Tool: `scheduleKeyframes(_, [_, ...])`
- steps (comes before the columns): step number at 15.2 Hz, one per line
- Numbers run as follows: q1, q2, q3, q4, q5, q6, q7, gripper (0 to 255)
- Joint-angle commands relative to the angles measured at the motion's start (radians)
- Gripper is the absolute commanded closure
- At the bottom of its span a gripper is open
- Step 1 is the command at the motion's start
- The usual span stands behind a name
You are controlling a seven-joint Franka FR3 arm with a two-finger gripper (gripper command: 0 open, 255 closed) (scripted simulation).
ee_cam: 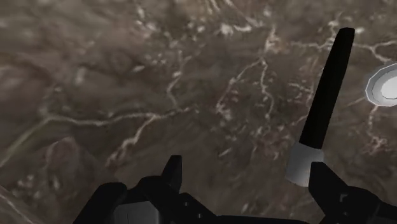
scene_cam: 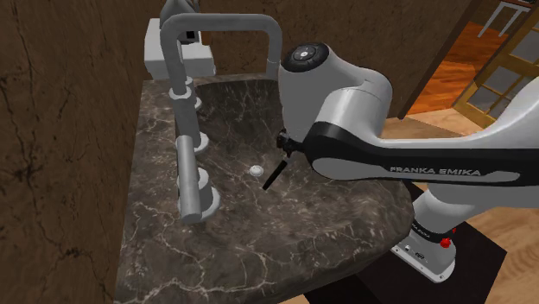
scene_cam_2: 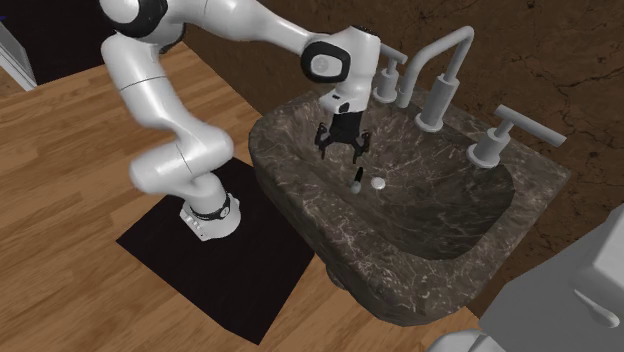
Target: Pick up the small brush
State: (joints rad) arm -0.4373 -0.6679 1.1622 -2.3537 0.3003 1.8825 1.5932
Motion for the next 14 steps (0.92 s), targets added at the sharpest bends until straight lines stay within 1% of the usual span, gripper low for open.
scheduleKeyframes(1, [-0.119, 0.039, 0.123, 0.055, -0.012, 0.027, 0.103, 0])
scheduleKeyframes(3, [-0.263, 0.059, 0.264, 0.12, -0.018, 0.043, 0.195, 0])
scheduleKeyframes(5, [-0.416, 0.048, 0.405, 0.192, -0.009, 0.047, 0.269, 0])
scheduleKeyframes(6, [-0.453, 0.036, 0.435, 0.211, 0.0, 0.045, 0.281, 0])
scheduleKeyframes(14, [-0.519, 0.008, 0.533, 0.175, 0.046, 0.126, 0.278, 0])
